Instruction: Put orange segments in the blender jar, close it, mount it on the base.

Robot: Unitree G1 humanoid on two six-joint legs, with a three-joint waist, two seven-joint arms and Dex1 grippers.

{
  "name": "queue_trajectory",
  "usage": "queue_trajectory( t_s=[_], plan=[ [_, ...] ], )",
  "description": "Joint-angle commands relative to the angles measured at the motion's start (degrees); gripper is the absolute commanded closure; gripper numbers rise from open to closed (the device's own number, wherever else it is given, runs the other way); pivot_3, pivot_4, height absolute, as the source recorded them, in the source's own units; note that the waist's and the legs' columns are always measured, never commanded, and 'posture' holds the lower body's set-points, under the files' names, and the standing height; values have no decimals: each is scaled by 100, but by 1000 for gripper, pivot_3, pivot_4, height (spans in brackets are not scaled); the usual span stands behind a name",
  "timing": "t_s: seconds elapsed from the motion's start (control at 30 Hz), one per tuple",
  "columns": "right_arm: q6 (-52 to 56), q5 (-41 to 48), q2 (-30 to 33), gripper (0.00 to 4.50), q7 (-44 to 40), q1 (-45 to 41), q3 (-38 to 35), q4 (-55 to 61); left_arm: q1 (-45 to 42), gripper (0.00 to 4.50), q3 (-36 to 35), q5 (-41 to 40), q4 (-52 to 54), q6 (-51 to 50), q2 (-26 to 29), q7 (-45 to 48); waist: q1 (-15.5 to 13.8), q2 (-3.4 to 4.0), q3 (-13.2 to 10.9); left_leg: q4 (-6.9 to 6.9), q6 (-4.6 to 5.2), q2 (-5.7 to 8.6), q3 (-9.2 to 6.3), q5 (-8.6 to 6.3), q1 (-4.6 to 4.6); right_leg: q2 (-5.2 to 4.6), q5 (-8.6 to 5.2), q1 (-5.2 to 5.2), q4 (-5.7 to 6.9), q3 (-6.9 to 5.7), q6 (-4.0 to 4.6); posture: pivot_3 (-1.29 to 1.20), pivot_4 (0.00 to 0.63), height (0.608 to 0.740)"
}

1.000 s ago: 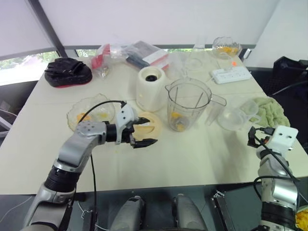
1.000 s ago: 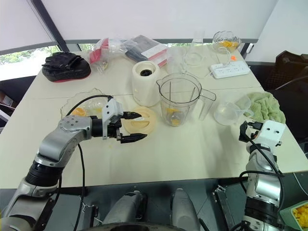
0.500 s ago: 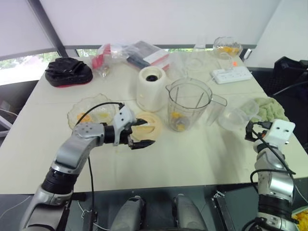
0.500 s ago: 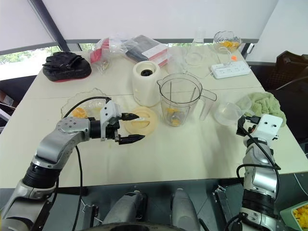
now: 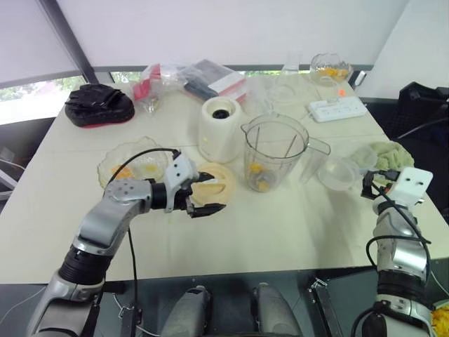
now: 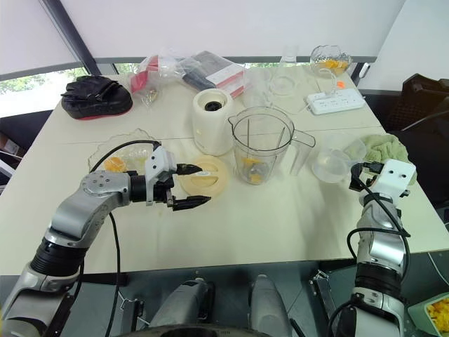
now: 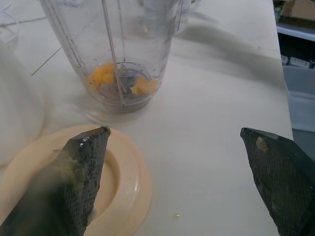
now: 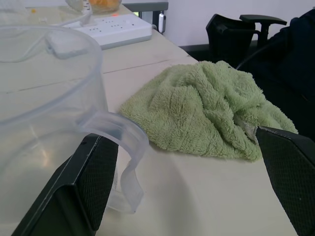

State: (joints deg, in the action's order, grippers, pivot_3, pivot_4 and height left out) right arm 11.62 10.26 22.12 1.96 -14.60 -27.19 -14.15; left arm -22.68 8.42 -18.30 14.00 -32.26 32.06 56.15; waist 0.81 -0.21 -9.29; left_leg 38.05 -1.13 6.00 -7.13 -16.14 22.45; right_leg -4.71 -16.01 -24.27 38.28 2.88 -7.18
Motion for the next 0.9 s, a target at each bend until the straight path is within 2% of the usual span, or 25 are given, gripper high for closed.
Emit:
queue_trajectory(
  t_s=[0.03,0.6,0.7,0.9],
  plan=[
    [-213,-20,151,0,-1,-134,-54,-74,0,47,-10,-89,208,24,53,-9,1,0,0,0,0,0,0,0,0,0,0,0,0,0,0,0,150,740],
    [-558,-74,265,0,22,-376,31,-723,-30,47,1,-52,198,44,102,-11,0,0,0,-2,0,0,1,0,0,0,0,1,-4,0,0,0,150,740],
    [-592,-84,263,841,27,-396,50,-761,-34,0,-3,-45,185,51,109,-11,0,0,0,-2,0,0,1,0,0,0,0,1,-4,0,0,0,150,740],
    [-644,-60,245,3856,28,-395,110,-793,-44,0,-6,-33,158,68,110,-18,-16,0,0,-2,0,1,1,0,0,-1,0,2,-7,0,0,0,150,740]
  ],
)
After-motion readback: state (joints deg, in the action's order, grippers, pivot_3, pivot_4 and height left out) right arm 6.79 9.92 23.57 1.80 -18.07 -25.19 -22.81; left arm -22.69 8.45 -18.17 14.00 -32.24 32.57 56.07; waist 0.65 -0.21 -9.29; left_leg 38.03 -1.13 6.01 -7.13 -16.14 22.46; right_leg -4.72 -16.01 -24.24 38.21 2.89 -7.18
